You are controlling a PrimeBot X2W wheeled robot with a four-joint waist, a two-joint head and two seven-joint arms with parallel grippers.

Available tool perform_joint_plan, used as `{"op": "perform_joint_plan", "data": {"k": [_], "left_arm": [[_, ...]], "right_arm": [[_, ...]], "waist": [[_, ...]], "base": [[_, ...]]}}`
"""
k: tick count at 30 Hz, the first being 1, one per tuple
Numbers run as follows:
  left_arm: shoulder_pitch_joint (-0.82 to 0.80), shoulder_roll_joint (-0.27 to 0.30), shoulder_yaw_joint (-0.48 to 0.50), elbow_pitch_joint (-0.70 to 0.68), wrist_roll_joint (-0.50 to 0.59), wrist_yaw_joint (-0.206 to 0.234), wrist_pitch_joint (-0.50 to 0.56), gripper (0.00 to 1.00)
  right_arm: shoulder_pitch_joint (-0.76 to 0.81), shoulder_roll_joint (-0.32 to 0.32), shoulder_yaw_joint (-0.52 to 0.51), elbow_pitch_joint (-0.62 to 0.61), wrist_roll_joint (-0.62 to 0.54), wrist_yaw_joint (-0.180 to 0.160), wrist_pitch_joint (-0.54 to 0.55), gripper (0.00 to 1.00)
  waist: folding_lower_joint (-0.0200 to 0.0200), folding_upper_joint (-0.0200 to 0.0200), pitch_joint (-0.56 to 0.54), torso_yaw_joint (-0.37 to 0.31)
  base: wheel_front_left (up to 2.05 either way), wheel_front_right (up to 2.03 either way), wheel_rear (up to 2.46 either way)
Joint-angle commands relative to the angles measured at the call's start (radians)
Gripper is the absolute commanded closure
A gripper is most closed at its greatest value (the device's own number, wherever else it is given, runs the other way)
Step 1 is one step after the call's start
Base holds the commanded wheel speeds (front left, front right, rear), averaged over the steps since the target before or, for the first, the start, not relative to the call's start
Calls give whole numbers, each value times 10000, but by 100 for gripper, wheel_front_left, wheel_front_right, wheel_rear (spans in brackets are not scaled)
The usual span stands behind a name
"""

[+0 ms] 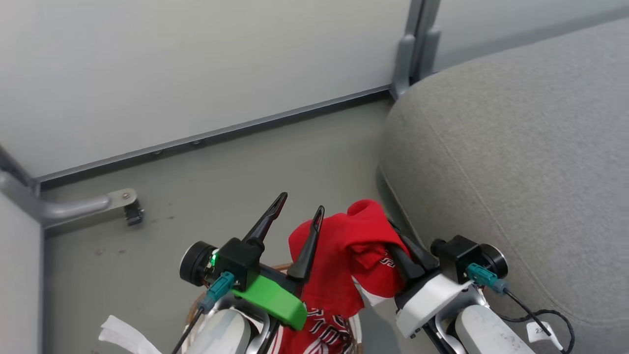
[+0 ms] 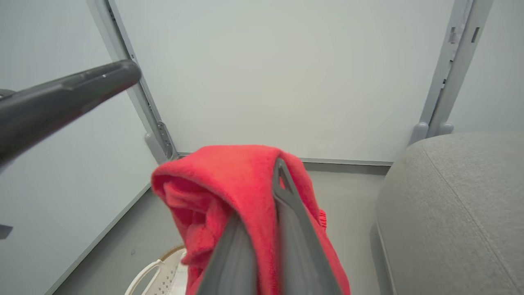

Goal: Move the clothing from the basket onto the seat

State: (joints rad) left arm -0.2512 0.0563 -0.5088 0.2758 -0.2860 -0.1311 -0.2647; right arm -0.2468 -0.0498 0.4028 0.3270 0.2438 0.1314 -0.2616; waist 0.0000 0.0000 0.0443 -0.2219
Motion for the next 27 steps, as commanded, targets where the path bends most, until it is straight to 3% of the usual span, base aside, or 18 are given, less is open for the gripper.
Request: {"op": "perform_joint_plan", "data": {"k": [1,6,12,20,27], "left_arm": [[-9,98,44,-20,96,7,5,0],[-30,138,-47,16,35,9,5,0],[-203,319,-197,12,3,9,5,0],[-683,916,-499,-99,-97,9,5,0],[-1325,1556,-828,-317,-259,10,7,0]], "right_arm": [[150,-25,-107,-84,-100,-14,-51,100],[368,-22,-717,-315,-264,-14,-51,100],[195,-17,-1741,-515,-595,-14,-51,100],[-1361,-26,-3904,-743,-1514,-14,-51,100],[-3417,-660,-5222,-563,-2133,-14,-51,100]], "waist": [[0,0,440,-1636],[0,0,660,-2308],[0,0,1083,-2453],[0,0,2241,-1841],[0,0,3597,-1212]], "base": [[0,0,0],[0,0,0],[0,0,0],[0,0,0],[0,0,0]]}}
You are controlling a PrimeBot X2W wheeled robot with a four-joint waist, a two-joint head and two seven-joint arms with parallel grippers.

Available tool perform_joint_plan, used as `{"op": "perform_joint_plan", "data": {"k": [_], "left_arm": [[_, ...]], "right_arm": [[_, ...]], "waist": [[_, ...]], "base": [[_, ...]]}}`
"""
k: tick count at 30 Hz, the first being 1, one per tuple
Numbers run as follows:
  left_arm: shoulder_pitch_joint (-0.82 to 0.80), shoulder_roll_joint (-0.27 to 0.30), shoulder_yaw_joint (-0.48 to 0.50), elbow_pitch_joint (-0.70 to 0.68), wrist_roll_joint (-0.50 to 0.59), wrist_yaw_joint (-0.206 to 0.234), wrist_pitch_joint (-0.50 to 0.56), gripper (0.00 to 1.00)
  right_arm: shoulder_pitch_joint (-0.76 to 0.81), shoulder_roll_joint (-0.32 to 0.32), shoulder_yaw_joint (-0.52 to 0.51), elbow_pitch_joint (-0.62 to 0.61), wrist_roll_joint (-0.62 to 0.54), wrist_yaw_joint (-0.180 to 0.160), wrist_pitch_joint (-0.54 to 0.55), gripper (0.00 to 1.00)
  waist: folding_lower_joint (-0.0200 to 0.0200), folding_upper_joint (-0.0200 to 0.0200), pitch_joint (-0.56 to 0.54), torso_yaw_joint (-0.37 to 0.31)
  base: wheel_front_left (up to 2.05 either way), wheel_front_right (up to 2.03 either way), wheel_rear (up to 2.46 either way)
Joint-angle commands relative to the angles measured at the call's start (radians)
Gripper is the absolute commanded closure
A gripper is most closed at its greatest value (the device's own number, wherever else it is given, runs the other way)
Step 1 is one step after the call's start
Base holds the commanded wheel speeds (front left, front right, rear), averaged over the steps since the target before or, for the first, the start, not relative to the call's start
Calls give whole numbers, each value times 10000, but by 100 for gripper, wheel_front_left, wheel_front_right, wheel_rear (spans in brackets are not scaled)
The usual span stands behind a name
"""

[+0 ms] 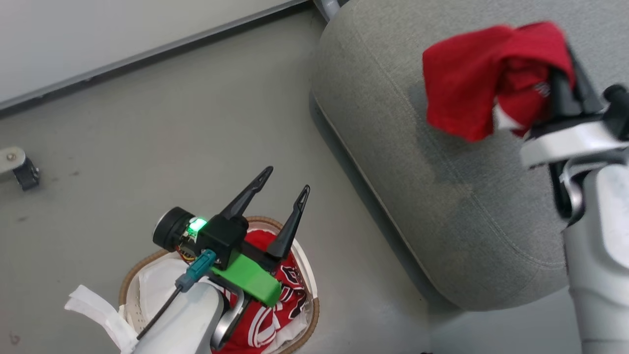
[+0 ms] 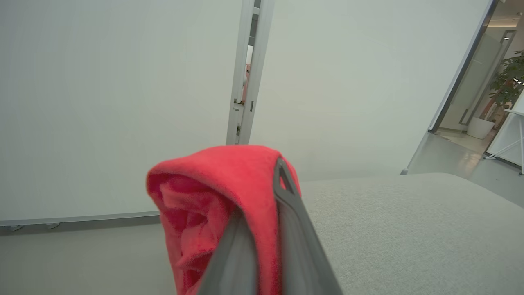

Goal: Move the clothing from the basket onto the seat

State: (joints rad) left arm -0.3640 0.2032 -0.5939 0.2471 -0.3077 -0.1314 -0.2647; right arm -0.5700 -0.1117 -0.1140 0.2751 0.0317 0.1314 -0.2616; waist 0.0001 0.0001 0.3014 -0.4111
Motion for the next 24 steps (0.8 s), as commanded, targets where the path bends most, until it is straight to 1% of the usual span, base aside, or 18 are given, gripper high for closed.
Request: {"op": "perform_joint_plan", "data": {"k": [1,6,11,18,20,21,22,23,24], "left_arm": [[-379,229,-69,-78,-76,14,7,0],[-993,639,-276,-321,-218,14,7,0],[-1594,975,-505,-473,-324,14,6,0],[-1968,1220,-612,-578,-418,14,6,0],[-1939,1270,-558,-563,-450,14,6,0],[-1926,1301,-509,-553,-454,14,6,0],[-1915,1303,-460,-543,-471,14,6,0],[-1910,1303,-426,-535,-468,14,6,0],[-1910,1314,-418,-505,-440,12,6,0]], "right_arm": [[-590,-145,-351,4,-66,-14,-49,100],[-2034,-516,-1178,378,-515,-14,-51,100],[-3323,-971,-2110,1214,-1048,-14,-51,100],[-4340,-1369,-3782,2606,-2168,-14,-51,100],[-4511,-1348,-4247,2845,-2489,-14,-51,100],[-4554,-1298,-4432,2909,-2660,-14,-51,93],[-4545,-1251,-4561,2930,-2765,-14,-51,75],[-4494,-1183,-4723,2900,-2873,-14,-49,21],[-4363,-1176,-4854,2888,-2971,-14,-49,0]], "waist": [[-1,-1,1344,805],[-1,-1,2379,1211],[-1,-1,3277,1659],[-1,-1,4050,2144],[-1,-1,4158,2226],[-1,-1,4205,2244],[-1,-1,4247,2254],[-1,-1,4270,2257],[-1,-1,4275,2261]], "base": [[0,0,0],[0,0,0],[0,0,0],[0,0,0],[0,0,0],[0,0,0],[0,0,0],[0,0,0],[0,0,0]]}}
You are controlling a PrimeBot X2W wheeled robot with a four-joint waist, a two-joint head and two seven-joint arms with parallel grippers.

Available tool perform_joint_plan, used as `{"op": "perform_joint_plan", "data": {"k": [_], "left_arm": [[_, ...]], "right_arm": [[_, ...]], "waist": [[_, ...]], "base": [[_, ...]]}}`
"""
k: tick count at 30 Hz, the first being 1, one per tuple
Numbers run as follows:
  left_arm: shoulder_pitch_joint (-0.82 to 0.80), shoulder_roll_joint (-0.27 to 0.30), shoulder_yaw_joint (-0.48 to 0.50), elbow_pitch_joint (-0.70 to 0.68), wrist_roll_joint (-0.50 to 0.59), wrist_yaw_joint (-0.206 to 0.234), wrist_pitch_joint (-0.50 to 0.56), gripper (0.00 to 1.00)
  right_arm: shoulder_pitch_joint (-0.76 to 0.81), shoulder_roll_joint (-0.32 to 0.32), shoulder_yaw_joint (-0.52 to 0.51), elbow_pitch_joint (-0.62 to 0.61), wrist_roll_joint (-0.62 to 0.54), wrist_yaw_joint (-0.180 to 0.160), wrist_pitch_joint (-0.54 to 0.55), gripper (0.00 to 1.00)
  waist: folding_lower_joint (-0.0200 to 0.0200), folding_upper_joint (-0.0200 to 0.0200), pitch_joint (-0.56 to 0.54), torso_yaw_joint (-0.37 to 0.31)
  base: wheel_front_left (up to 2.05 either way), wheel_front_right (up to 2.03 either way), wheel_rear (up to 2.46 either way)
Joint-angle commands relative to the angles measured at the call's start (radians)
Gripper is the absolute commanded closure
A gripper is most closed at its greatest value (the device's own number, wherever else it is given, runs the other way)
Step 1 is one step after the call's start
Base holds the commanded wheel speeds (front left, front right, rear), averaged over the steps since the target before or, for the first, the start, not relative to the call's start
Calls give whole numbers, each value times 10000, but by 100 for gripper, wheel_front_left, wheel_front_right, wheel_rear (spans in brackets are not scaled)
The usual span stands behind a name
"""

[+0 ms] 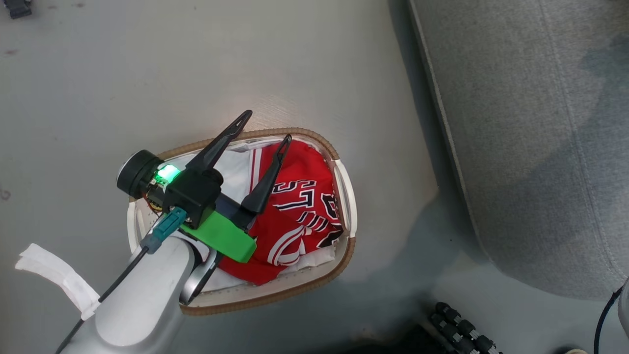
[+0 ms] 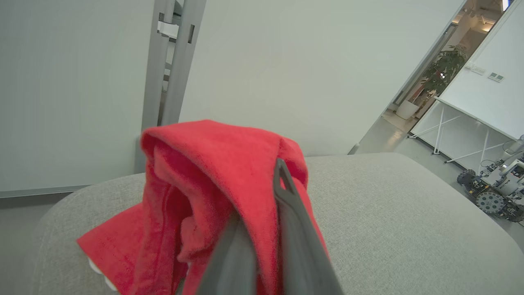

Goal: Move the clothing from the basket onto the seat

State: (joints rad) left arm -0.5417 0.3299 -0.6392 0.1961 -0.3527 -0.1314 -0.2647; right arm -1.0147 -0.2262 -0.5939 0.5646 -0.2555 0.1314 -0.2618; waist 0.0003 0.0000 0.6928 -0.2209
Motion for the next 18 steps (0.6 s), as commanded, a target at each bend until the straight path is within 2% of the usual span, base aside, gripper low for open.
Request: {"op": "perform_joint_plan", "data": {"k": [1,8,18], "left_arm": [[-136,42,26,38,35,14,6,0],[-41,-157,275,296,95,12,7,0],[605,-556,1000,729,208,14,6,0]], "right_arm": [[303,-28,-147,-6,-208,-14,-47,0],[1437,230,-133,-681,112,-14,-47,0],[3814,775,1249,-2061,917,-14,-49,0]], "waist": [[-3,0,338,370],[-3,0,-144,278],[-3,0,-1422,207]], "base": [[0,0,0],[0,0,0],[0,0,0]]}}
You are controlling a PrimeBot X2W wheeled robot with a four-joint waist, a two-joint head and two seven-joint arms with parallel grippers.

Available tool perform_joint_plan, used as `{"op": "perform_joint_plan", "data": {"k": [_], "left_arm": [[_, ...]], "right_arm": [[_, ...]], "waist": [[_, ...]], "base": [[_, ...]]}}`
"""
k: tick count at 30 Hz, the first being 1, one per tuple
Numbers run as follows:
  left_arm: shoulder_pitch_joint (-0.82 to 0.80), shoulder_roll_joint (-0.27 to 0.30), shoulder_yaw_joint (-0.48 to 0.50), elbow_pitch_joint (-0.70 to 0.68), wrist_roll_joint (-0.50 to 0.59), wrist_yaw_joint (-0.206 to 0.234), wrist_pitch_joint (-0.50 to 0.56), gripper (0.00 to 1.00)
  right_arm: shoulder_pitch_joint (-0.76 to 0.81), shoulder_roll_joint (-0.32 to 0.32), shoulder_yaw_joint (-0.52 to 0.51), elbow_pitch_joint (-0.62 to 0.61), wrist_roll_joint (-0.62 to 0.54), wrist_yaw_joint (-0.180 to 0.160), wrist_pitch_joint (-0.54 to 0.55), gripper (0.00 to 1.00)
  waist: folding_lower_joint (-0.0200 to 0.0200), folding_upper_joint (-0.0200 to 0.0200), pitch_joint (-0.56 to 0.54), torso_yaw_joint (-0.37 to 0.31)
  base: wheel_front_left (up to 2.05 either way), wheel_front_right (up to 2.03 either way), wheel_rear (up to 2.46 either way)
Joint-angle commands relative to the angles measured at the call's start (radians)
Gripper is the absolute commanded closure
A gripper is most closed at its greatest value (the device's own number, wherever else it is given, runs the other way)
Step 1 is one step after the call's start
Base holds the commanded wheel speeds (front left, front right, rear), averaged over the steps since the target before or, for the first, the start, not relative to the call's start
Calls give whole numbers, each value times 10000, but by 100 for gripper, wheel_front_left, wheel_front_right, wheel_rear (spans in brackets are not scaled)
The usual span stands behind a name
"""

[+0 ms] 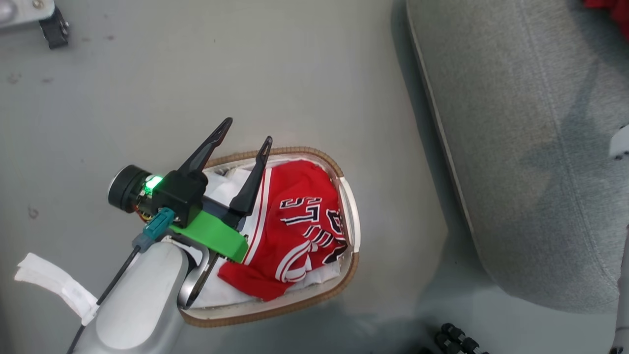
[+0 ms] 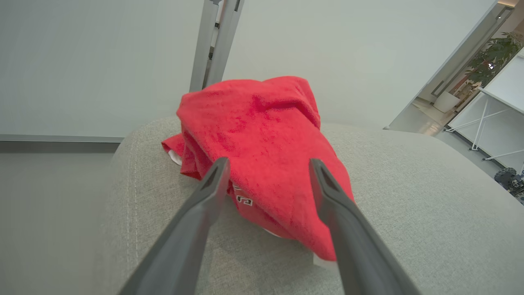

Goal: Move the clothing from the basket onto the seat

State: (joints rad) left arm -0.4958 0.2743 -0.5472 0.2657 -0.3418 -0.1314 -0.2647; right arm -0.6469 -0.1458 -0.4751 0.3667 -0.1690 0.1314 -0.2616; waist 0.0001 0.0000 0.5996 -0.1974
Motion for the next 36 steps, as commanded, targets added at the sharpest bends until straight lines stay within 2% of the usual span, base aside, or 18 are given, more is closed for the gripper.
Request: {"op": "perform_joint_plan", "data": {"k": [1,7,12,18,27,36], "left_arm": [[225,-47,193,74,100,14,6,0],[862,-358,1035,346,178,14,6,0],[1402,-708,2140,508,358,14,6,0],[2010,-1124,3421,632,835,37,6,0],[3016,-1700,5035,851,1439,59,6,0],[4098,-1984,5743,771,1896,28,6,0]], "right_arm": [[345,-1,250,-166,124,-14,-49,0],[1150,221,1311,-847,756,-14,-51,0],[1470,454,2260,-1178,1197,-14,-51,0],[1788,700,3340,-1114,1585,-14,-49,0],[2706,820,4105,-763,1837,-14,-49,0],[3861,919,4232,-470,2205,-14,-51,0]], "waist": [[-1,0,-607,-8],[-1,0,-1481,232],[-1,0,-2220,648],[-1,0,-3025,1231],[-1,0,-4020,1924],[-1,0,-4833,2108]], "base": [[0,0,0],[0,0,0],[0,0,0],[0,0,0],[0,0,0],[0,0,0]]}}
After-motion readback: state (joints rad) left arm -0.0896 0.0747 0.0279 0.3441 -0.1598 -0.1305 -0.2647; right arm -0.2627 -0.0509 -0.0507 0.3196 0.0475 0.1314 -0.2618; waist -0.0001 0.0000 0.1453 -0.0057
